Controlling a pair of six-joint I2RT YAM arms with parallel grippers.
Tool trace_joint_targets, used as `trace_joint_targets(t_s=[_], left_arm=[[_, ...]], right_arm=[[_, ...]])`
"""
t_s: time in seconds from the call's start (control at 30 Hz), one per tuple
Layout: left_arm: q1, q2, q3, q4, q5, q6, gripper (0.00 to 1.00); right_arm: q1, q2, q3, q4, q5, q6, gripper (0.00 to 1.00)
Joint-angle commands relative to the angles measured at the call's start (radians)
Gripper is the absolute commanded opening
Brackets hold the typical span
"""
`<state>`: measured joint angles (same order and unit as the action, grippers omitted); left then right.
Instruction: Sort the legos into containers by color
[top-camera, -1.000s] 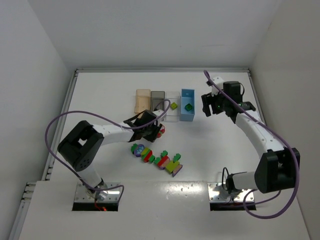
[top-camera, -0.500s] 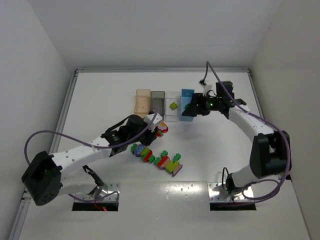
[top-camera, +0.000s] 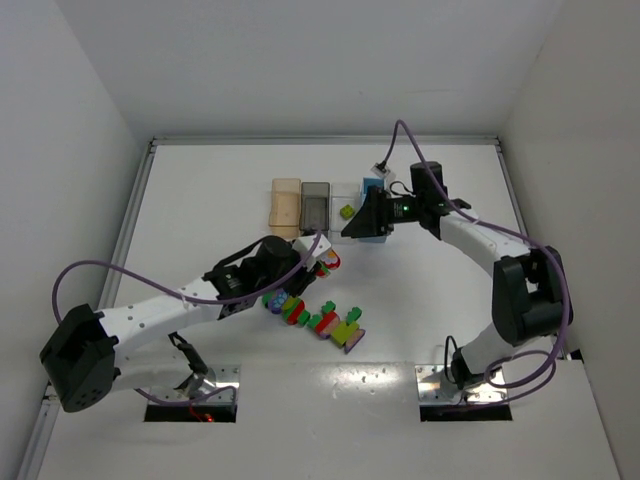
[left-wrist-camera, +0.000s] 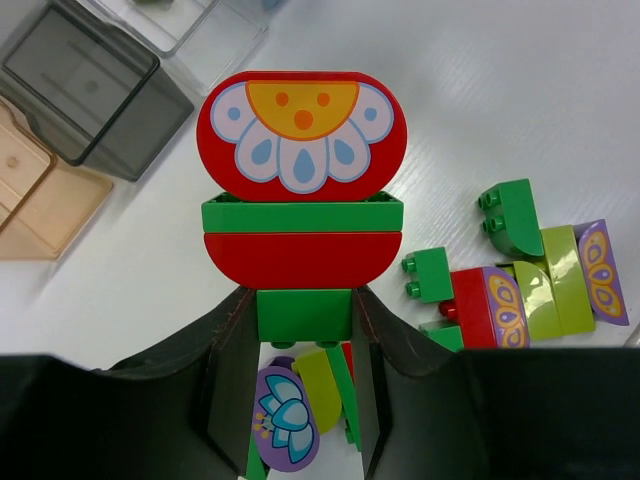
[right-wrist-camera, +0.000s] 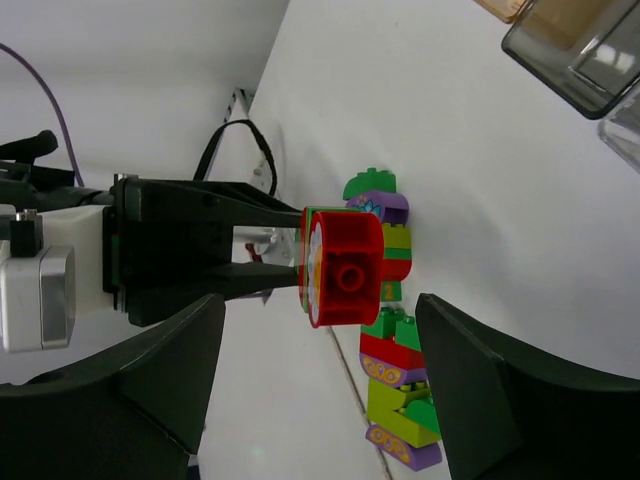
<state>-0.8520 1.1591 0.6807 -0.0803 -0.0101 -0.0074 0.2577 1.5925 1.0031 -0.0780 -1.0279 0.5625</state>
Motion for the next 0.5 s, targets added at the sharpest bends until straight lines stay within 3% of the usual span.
trace_joint_targets(t_s=[0.0, 0.47], left_arm=[[-0.022, -0.009, 0.023, 0.056, -0.036, 0.030, 0.23], [-0.044, -0.009, 0.095, 0.056, -0.080, 0.049, 0.20]], right_arm=[[0.018, 0.012, 0.015, 0.067, -0.058, 0.016, 0.78], [0.066, 0.084, 0.035, 0.035, -0.029, -0.021, 0.74]])
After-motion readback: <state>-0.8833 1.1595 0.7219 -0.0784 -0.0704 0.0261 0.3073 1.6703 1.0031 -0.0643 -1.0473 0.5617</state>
